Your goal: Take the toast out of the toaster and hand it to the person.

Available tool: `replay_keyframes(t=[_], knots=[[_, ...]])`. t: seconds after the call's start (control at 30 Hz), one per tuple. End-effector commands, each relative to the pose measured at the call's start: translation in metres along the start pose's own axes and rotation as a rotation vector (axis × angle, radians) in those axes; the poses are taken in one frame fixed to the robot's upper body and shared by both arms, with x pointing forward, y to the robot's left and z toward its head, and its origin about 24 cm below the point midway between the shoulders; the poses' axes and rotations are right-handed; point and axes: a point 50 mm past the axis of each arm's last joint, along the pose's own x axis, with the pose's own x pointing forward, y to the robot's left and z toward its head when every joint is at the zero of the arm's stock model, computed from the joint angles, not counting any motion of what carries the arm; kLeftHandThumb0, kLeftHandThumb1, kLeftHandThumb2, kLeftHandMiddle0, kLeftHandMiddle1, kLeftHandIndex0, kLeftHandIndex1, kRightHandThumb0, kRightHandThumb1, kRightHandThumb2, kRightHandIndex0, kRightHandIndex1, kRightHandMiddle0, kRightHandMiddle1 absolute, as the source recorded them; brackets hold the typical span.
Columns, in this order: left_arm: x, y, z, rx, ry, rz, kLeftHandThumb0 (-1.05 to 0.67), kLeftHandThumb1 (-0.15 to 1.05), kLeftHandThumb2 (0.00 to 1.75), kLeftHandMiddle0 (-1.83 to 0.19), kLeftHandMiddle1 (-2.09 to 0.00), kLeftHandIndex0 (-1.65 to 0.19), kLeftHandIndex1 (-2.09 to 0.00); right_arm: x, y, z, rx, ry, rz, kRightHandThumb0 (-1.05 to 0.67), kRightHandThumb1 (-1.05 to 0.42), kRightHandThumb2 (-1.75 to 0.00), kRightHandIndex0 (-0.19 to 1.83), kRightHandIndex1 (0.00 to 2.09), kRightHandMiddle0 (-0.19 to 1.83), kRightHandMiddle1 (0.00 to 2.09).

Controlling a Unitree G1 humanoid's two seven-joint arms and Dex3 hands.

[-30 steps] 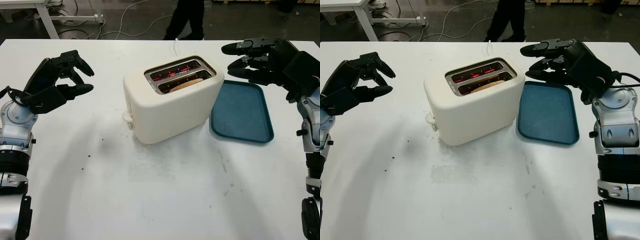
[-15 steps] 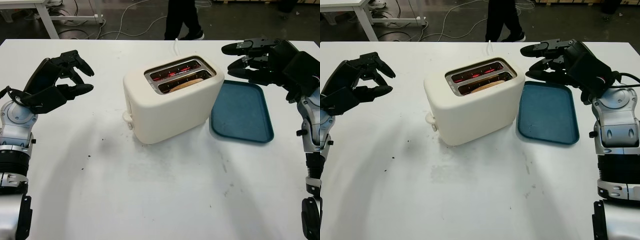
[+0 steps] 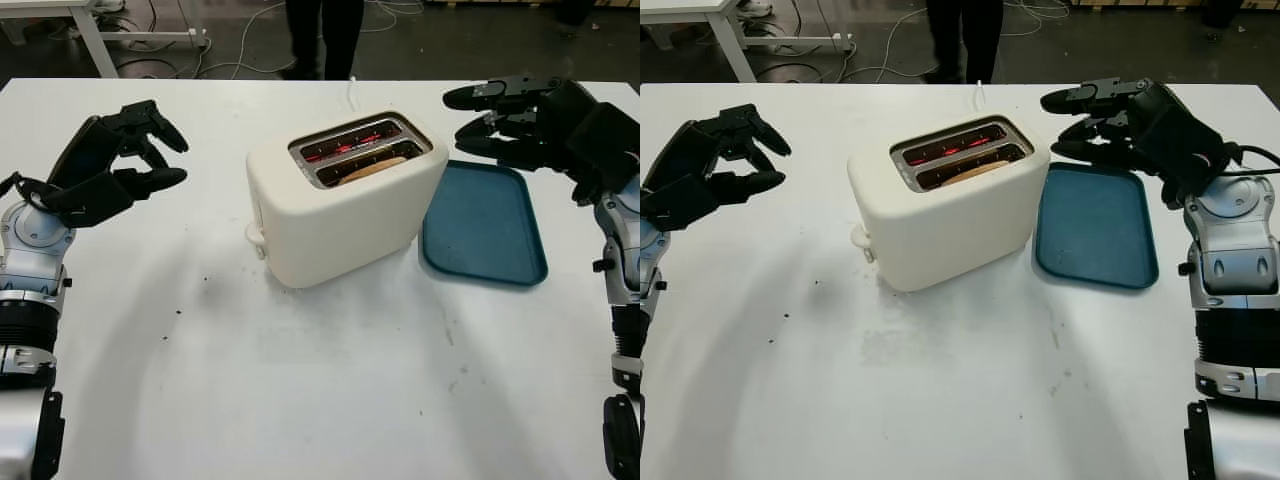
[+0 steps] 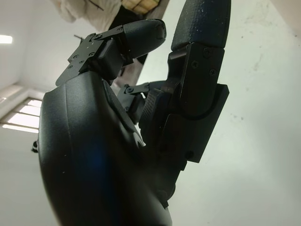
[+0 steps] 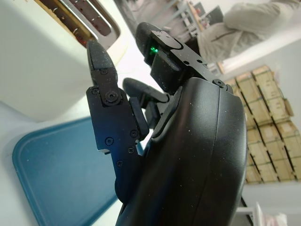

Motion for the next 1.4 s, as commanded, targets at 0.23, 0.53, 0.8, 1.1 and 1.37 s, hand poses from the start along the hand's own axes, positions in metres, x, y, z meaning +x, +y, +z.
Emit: replay_keyframes(t=[0.23,0.53,0.8,1.1,1.37], knots=[[0.0011,0.0014,0.0019,0.006,-0.01,0.002,-1.05,0.92,0.24,-0.63,-1.35,-0.46,-1.34,0.0005,-0.001,0.0053,-0.01,-0.024,-0.008,-0.38,-0.86,0.0,0.42,0.95,0.79,0.04],[0.0009,0.0014,0.0016,-0.003,-0.008,0.004,-1.05,0.92,0.24,-0.62,-1.35,-0.45,-1.34,0.0007,-0.0009,0.0059,-0.01,-0.026,-0.005,-0.37,-0.85,0.0,0.42,0.94,0.78,0.04],[0.0005,0.0016,0.0014,0.008,-0.012,0.004,-1.05,0.92,0.25,-0.62,-1.35,-0.45,-1.34,0.001,-0.001,0.0055,-0.02,-0.034,-0.006,-0.38,-0.85,0.0,0.43,0.95,0.79,0.04],[0.0005,0.0017,0.0015,0.005,-0.009,0.003,-1.05,0.92,0.25,-0.62,-1.35,-0.45,-1.34,0.0008,-0.001,0.0053,-0.007,-0.027,-0.007,-0.37,-0.85,0.0,0.41,0.95,0.78,0.04],[0.0003,0.0016,0.0014,0.003,-0.016,0.005,-1.05,0.92,0.25,-0.62,-1.35,-0.44,-1.34,0.0008,-0.0011,0.0052,-0.011,-0.024,-0.007,-0.37,-0.85,0.0,0.42,0.95,0.78,0.05]])
